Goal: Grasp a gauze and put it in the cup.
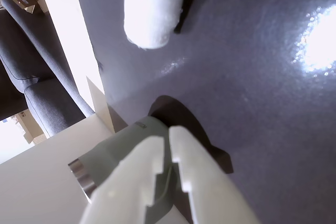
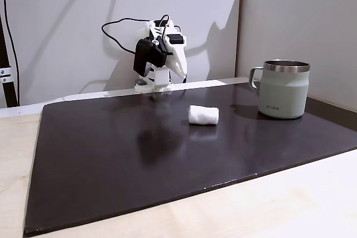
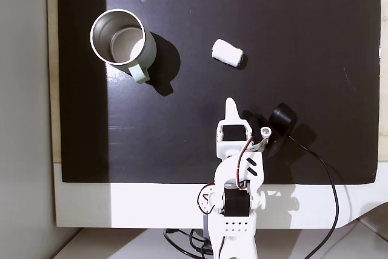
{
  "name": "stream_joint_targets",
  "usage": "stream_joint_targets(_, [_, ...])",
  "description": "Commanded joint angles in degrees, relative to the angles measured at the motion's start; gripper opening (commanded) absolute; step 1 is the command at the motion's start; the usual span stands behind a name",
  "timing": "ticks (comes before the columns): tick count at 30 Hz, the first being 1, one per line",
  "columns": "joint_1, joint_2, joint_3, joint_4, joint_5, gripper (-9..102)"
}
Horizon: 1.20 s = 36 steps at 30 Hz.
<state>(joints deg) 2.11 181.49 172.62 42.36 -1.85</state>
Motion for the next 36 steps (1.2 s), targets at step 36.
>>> stream_joint_targets(36, [-3.08, -43.33, -36.21, 0.62, 15.82, 0])
